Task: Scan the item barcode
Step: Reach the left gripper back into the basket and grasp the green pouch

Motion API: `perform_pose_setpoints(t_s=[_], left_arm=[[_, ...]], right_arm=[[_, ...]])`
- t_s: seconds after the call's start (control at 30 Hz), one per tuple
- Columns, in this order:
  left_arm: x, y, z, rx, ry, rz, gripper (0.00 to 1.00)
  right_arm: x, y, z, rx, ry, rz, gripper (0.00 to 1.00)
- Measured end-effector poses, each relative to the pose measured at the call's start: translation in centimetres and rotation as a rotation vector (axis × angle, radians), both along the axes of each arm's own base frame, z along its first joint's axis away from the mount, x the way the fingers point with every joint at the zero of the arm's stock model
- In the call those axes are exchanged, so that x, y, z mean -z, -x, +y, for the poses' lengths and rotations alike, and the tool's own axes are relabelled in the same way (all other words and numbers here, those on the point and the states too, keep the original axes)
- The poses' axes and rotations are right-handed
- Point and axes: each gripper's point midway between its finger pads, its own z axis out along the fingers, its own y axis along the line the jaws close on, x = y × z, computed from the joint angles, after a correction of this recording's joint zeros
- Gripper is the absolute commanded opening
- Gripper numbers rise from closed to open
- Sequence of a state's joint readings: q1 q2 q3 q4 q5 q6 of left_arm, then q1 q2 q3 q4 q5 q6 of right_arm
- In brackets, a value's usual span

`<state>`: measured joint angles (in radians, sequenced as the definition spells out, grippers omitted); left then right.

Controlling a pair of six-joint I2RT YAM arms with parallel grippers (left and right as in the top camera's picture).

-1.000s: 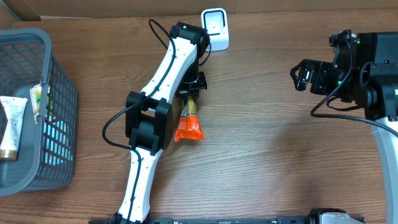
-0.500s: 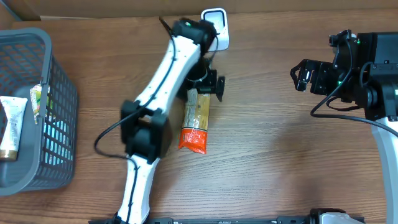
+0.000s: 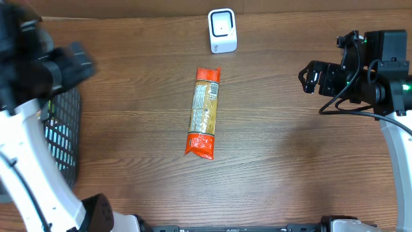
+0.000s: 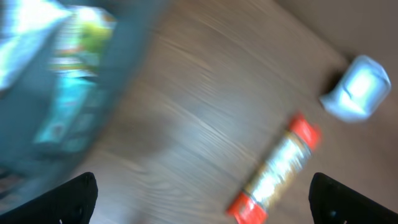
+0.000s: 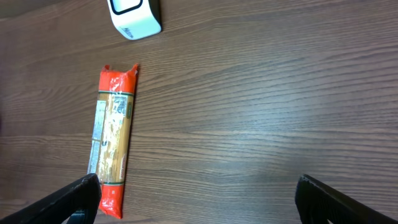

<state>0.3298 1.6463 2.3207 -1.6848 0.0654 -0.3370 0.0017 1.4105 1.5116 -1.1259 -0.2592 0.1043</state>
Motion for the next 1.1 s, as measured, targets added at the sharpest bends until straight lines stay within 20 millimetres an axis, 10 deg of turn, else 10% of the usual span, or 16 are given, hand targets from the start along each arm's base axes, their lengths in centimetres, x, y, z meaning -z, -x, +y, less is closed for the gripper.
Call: perform_pose_setpoints(t_s=[0.2,0.43,1.1], left_arm=[[0.5,5.6,11.6,-0.396,-0.008,0.017,1.00],[4.2,5.1,19.4,-0.480,-0.021,0.071,0.94],[18.8,-2.7,25.2,-0.337,-0.003,0.310,0.81]], right_arm=[[0.1,0.0,0.0,0.000,0.000,0.002,1.00],[0.1,0.0,0.0,0.000,0.000,0.002,1.00],[-0.1,-0.2,0.0,0.001,0.000,-0.007,1.00]])
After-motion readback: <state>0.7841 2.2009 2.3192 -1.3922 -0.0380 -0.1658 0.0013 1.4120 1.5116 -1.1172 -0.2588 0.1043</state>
